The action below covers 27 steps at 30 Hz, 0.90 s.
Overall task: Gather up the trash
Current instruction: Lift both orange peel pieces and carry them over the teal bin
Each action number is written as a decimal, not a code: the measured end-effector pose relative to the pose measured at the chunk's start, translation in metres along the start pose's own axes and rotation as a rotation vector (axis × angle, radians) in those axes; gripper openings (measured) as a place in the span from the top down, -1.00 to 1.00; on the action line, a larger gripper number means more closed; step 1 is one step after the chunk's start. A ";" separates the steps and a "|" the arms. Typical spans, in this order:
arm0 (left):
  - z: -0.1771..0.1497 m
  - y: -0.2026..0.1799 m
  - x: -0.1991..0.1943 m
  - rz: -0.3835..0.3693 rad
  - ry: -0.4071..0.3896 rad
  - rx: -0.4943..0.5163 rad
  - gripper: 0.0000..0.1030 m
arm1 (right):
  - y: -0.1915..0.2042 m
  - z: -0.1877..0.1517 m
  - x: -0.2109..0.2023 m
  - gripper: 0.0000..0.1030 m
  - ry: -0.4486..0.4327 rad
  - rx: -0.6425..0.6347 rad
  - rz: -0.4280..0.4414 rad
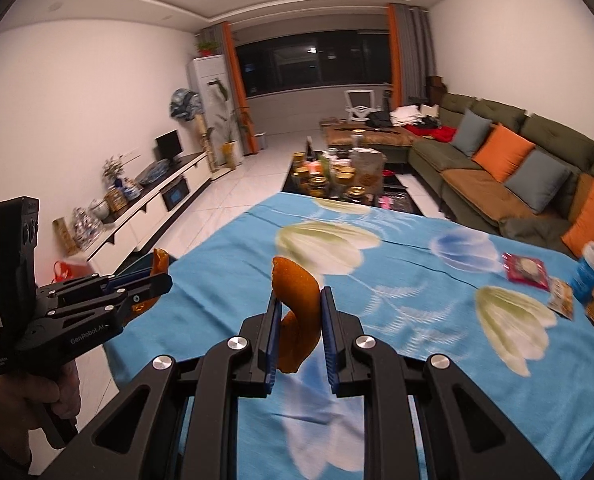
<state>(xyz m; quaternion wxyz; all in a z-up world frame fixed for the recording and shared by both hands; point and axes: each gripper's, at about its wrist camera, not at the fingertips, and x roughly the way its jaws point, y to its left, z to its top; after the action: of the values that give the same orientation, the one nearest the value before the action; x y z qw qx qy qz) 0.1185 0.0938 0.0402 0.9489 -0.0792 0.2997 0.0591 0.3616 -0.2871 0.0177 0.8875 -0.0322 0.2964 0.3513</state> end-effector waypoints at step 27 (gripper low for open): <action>-0.032 0.191 -0.072 0.291 -0.023 -0.230 0.64 | 0.150 0.048 0.108 0.66 0.105 -0.245 0.200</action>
<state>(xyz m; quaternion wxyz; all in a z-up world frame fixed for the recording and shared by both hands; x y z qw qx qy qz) 0.0119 0.2703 0.0345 0.9184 -0.1420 0.2885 0.2306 0.3514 -0.0963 0.0202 0.8208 -0.1292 0.2991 0.4692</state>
